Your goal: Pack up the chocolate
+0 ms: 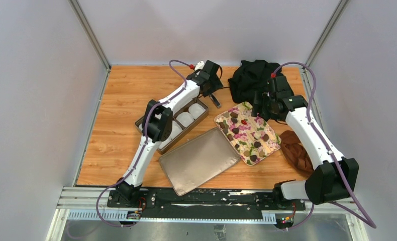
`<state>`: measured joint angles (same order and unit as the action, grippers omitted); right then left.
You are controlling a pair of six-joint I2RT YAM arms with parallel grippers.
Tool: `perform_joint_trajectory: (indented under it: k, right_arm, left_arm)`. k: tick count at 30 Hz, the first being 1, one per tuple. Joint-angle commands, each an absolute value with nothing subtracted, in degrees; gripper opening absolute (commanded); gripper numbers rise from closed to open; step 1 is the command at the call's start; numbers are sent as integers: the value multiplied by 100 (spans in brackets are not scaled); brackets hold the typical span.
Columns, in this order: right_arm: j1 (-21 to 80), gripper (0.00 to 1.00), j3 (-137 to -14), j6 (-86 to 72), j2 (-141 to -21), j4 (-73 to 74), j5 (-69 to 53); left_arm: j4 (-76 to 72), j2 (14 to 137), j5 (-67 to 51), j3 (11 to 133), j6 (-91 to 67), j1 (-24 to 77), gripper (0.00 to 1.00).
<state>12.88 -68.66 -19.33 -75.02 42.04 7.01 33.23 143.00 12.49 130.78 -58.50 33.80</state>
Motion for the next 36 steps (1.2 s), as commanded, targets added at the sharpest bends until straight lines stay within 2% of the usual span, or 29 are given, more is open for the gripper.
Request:
perform_joint_trajectory:
  k: [1,8,16,23,25,27,28,33,36]
  right_arm:
    - [1357,97,-7197,-1914,-7736,4302,655]
    - [1787,97,-8090,-1642,-8448,4164,798]
    - [2309,96,-9366,-1357,-9764,4120,652]
    - [2677,86,-10974,-867,-11348,4634,208]
    - [2707,77,-11243,-804,-11727,4589,181]
    - [2707,64,-11579,-666,-12127,4564,98]
    - [2699,62,-11693,-604,-12383,4539,95]
    - [2630,57,-12193,-567,-13047,4591,-210]
    - [2654,62,-12165,-425,-13185,4451,-366]
  left_arm:
    - [3317,13989,1131,13072,-5399,3401,66]
    - [3278,12409,1122,12481,-4107,3394,67]
    - [3368,10151,691,10171,-3056,2693,67]
    - [3876,9185,295,8966,-2738,1639,70]
    - [3946,8960,425,8697,-2641,1502,71]
    - [3946,8746,492,8468,-2672,1429,71]
    - [3931,8672,504,8334,-2709,1424,71]
    - [3909,8412,514,7926,-2962,1424,71]
    - [4033,8443,496,7942,-2927,1424,71]
